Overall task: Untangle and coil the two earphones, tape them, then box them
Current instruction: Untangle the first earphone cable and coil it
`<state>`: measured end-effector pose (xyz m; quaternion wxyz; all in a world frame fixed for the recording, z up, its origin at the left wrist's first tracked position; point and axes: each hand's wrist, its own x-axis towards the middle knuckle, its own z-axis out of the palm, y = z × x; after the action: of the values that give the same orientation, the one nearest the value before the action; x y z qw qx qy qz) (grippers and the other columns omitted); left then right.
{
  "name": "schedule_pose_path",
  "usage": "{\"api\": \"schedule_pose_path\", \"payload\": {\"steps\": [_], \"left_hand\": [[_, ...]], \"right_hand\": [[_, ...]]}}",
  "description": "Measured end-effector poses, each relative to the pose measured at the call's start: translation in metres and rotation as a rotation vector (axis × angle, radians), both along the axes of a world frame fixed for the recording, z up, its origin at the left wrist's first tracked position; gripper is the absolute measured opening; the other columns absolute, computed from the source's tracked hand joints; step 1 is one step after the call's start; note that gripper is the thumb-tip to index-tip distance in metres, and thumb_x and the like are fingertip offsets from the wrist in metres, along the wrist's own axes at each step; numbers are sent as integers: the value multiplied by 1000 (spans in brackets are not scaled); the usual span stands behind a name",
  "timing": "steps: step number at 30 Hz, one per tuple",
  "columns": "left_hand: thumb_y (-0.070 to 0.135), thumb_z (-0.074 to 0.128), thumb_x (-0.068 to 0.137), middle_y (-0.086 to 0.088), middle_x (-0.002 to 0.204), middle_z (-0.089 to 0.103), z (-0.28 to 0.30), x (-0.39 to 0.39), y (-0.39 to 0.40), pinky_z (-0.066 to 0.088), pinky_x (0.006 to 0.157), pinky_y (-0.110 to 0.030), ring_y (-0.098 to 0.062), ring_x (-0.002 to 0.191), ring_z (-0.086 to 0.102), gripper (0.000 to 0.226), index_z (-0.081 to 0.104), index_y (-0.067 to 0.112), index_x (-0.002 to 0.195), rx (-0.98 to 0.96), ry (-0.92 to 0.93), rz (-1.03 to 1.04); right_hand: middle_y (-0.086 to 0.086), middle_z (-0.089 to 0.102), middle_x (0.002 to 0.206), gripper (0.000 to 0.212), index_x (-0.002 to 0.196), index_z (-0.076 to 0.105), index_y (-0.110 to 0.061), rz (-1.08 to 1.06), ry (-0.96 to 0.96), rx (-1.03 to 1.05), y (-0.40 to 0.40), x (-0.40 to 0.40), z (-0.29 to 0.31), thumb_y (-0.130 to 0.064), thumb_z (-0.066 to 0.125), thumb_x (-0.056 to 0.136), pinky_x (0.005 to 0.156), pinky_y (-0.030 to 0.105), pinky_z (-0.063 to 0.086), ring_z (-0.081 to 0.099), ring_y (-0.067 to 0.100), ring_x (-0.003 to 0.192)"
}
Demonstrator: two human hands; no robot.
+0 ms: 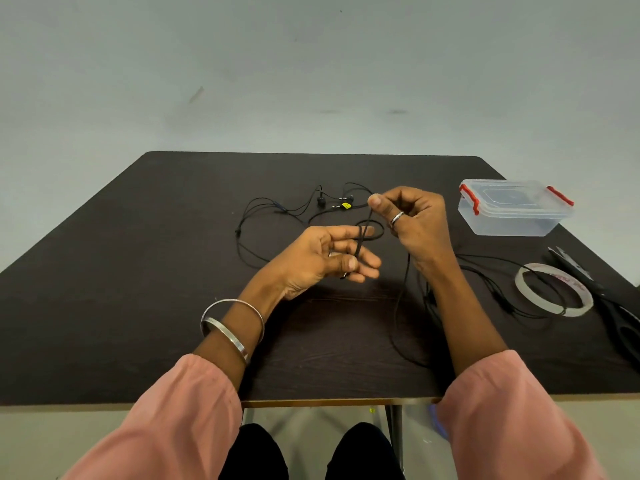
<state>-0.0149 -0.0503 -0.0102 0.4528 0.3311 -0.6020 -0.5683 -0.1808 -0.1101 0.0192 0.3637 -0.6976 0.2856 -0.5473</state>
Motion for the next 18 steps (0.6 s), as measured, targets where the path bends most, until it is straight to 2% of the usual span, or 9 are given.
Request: {"api": "schedule_pose_path", "payload": {"steps": [5,7,10,12,14,15,17,18], "left_hand": [[-10,55,86,-12,93,71,1,0,1,58,71,-28,-29,85,72,45,51,2,129,-4,52,-33],[-6,57,84,-10,91,71,2,0,2,57,67,-25,-26,81,72,45,52,1,128,-6,127,-54],[-2,54,82,-6,88,71,5,0,4,55,63,-20,-19,77,72,46,51,1,127,-12,304,-57],[-2,51,82,-3,88,72,9,0,4,55,64,-19,-15,77,71,44,53,2,126,-12,452,7],[-3,48,87,-3,92,74,11,5,-1,56,68,-18,-14,82,72,37,53,2,124,-4,607,168],[-6,46,90,-4,94,74,11,8,-4,57,70,-19,-15,85,72,35,53,0,124,-1,675,264],[-9,43,94,-8,97,74,9,15,-11,58,75,-23,-19,89,72,34,49,-4,127,0,750,431],[-9,44,94,-10,97,74,7,17,-13,59,77,-26,-22,90,72,34,47,-5,127,-3,745,498]], "right_hand": [[-11,49,47,17,73,67,-18,-55,-4,28,-8,1,-6,-18,64,90,41,19,30,36,6,42],[-7,45,47,21,73,65,-17,-66,-16,67,-12,1,-8,-20,61,93,39,20,27,33,10,42],[-10,47,44,28,70,62,-19,-34,42,104,-15,5,-14,-21,54,97,37,19,28,35,8,39],[-11,49,44,32,67,61,-28,-15,187,34,-13,9,-18,-25,52,98,40,20,32,39,2,39],[-14,50,47,31,67,61,-33,5,396,-81,-9,13,-23,-26,53,95,48,21,36,44,2,43],[-15,51,48,26,72,65,-30,45,494,-113,-6,16,-26,-23,54,95,52,20,37,47,1,46],[-22,51,51,14,94,71,-12,166,662,-120,-2,18,-29,-14,57,94,58,11,39,54,-5,52],[-25,52,52,16,104,70,-6,214,735,-122,0,19,-29,-11,59,93,60,7,40,57,-8,55]]}}
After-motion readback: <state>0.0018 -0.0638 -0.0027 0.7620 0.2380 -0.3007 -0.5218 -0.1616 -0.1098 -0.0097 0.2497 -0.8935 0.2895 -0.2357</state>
